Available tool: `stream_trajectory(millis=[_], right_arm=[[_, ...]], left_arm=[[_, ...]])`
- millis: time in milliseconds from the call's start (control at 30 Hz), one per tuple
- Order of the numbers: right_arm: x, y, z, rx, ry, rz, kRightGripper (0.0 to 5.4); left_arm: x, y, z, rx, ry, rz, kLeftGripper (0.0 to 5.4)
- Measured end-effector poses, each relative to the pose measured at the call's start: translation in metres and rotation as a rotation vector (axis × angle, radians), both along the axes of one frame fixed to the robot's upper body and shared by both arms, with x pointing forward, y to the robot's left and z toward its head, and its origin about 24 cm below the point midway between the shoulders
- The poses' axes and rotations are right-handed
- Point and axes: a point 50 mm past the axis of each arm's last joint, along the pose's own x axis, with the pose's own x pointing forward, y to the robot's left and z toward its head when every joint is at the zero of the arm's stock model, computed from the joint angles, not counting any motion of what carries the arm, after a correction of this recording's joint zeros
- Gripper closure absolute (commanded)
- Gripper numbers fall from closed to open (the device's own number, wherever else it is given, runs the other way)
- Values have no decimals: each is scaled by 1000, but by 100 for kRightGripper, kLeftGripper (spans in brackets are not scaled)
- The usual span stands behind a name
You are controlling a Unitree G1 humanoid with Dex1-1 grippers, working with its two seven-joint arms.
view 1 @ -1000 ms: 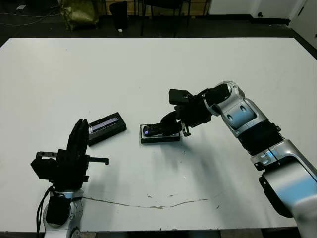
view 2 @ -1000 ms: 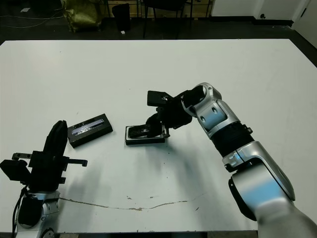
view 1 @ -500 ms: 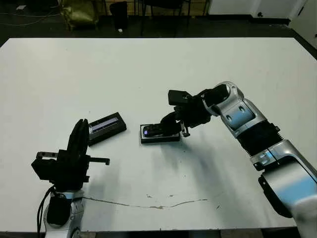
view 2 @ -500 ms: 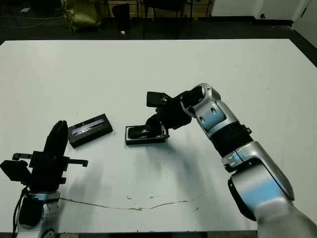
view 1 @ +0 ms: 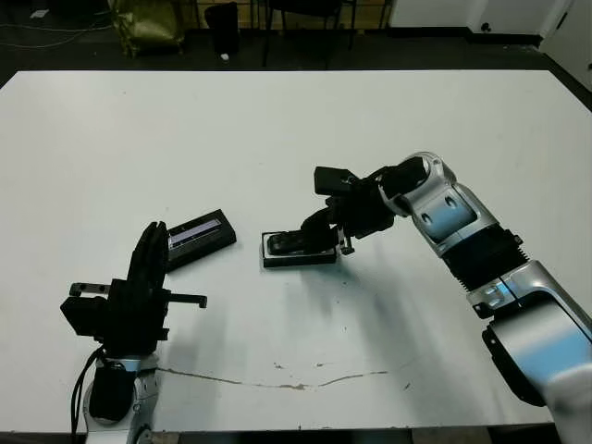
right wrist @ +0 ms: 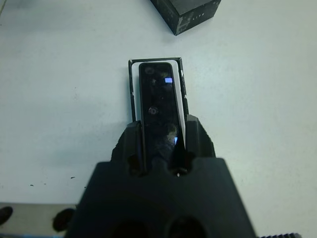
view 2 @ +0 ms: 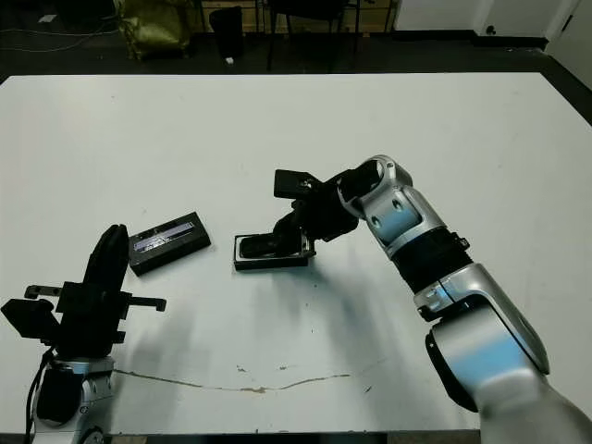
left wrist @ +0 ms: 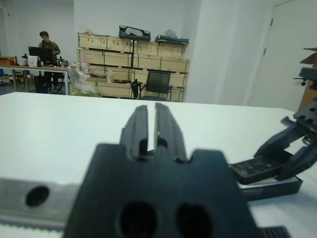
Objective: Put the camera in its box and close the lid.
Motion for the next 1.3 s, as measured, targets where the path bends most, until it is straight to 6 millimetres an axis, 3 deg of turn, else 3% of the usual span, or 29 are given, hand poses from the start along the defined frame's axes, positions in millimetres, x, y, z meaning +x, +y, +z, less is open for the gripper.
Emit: stream_trajectory(millis=[1300], right_arm=[[-4, 8, -2, -63, -57, 56, 481]], left_arm=[[-2, 0, -3, -3, 11, 5, 540]])
